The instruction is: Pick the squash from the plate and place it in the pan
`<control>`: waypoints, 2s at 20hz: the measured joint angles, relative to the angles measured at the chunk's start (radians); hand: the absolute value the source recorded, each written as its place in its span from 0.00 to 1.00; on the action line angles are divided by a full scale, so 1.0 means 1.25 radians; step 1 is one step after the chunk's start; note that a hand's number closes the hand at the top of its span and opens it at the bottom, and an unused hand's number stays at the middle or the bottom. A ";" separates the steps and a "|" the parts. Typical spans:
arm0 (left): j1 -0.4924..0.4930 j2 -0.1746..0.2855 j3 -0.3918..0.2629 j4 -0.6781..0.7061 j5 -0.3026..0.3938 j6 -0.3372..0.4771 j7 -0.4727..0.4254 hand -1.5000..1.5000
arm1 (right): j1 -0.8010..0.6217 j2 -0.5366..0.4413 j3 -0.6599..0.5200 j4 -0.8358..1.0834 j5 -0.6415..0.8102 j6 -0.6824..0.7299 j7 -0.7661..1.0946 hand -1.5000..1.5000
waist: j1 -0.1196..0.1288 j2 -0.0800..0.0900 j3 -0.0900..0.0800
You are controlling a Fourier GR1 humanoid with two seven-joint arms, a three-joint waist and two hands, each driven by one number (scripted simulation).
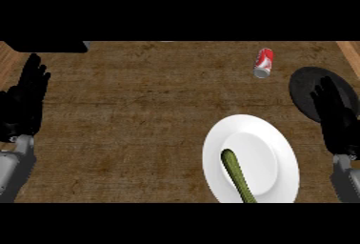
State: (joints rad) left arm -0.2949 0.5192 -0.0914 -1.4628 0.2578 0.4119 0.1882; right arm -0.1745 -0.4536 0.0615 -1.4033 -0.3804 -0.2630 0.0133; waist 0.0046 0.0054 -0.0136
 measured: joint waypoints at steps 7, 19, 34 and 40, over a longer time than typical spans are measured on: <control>0.000 -0.055 -0.036 -0.017 0.034 -0.048 -0.012 0.50 | -0.115 0.021 0.122 -0.098 -0.077 0.285 -0.034 1.00 | 0.034 -0.003 0.010; 0.078 -0.088 -0.040 -0.063 0.077 -0.101 -0.022 0.50 | -0.046 -0.249 0.072 -0.036 0.160 0.618 -0.475 0.00 | 0.002 -0.003 0.012; 0.096 -0.104 -0.019 -0.084 0.068 -0.125 -0.012 0.50 | -0.231 -0.272 0.223 -0.145 0.474 0.631 -0.397 0.00 | 0.005 -0.005 0.010; 0.097 -0.108 -0.014 -0.087 0.064 -0.132 -0.007 0.50 | -0.268 -0.288 0.335 -0.187 0.606 0.709 -0.340 0.00 | 0.006 -0.005 0.010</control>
State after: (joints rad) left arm -0.1736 0.3840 -0.1086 -1.5720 0.3384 0.2463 0.1800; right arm -0.5094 -0.8135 0.4804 -1.6374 0.3769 0.6231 -0.4120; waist 0.0115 -0.0008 -0.0010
